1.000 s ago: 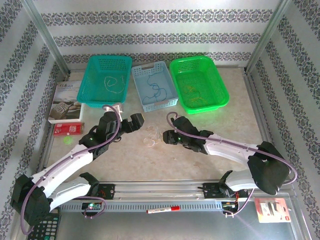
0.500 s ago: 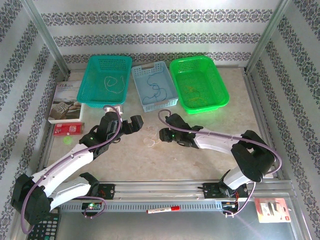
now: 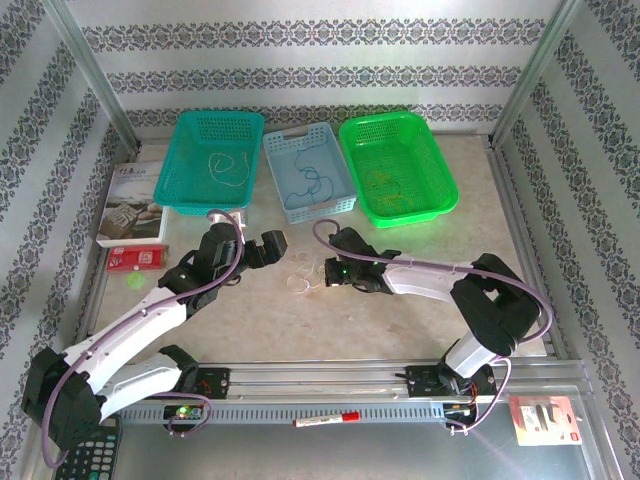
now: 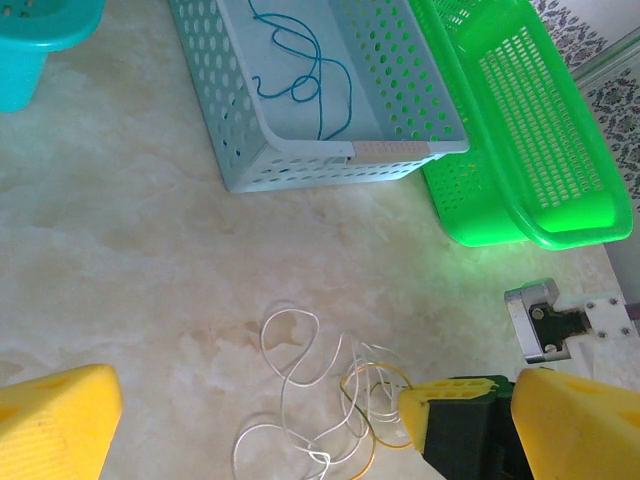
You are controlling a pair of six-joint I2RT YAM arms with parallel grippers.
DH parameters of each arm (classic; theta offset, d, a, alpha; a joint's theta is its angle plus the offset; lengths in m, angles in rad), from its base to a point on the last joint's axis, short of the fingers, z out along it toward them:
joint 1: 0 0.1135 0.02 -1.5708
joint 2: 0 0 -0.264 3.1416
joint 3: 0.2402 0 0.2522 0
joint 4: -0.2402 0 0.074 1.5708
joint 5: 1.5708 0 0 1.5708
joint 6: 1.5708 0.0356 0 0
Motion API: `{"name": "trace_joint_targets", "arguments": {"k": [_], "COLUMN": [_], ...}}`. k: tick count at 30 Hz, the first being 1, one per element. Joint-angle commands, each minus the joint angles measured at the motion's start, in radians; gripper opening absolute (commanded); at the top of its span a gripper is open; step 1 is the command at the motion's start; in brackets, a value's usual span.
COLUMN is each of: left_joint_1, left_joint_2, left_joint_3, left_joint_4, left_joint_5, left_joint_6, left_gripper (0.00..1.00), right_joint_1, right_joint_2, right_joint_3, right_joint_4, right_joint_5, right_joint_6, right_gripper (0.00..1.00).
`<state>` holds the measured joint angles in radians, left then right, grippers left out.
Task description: Untangle the cables
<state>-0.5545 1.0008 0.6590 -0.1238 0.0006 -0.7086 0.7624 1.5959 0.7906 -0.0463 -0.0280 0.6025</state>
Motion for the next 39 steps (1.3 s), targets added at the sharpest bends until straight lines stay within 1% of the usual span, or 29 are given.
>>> {"name": "trace_joint_targets", "arguments": {"k": [1, 6, 11, 17, 21, 23, 28, 33, 39], "left_joint_1": [0.006, 0.007, 0.006, 0.007, 0.006, 0.007, 0.004, -0.005, -0.045], "left_joint_2": [0.004, 0.004, 0.01, 0.028, 0.041, 0.046, 0.07, 0.111, 0.157], "left_joint_3": [0.02, 0.002, -0.013, -0.037, -0.051, -0.062, -0.097, -0.144, -0.17], "left_joint_4": [-0.002, 0.012, 0.048, 0.133, 0.175, 0.195, 0.248, 0.3, 0.34], "left_joint_5": [0.022, 0.044, 0.099, 0.208, 0.266, 0.293, 0.382, 0.458, 0.481], "left_joint_6": [0.031, 0.028, 0.012, -0.009, -0.022, -0.034, -0.051, -0.059, -0.056], "left_gripper": [1.0, 1.0, 1.0, 1.0, 1.0, 0.97, 0.86, 0.8, 0.76], "right_joint_1": [-0.004, 0.0, 0.006, 0.005, 0.005, 0.005, -0.006, -0.019, -0.027], "right_joint_2": [-0.042, -0.164, -0.275, -0.295, -0.284, -0.276, -0.253, -0.242, -0.245], "right_joint_3": [0.024, 0.008, -0.048, -0.123, -0.158, -0.169, -0.182, -0.189, -0.2], "right_joint_4": [0.018, 0.033, 0.08, 0.175, 0.23, 0.244, 0.273, 0.293, 0.3], "right_joint_5": [-0.047, -0.159, -0.21, -0.257, -0.256, -0.254, -0.256, -0.269, -0.269], "right_joint_6": [-0.012, -0.035, -0.023, 0.033, 0.064, 0.072, 0.091, 0.103, 0.106], "right_gripper": [0.0, 0.0, 0.0, 0.0, 0.0, 0.0, 0.0, 0.0, 0.0]}}
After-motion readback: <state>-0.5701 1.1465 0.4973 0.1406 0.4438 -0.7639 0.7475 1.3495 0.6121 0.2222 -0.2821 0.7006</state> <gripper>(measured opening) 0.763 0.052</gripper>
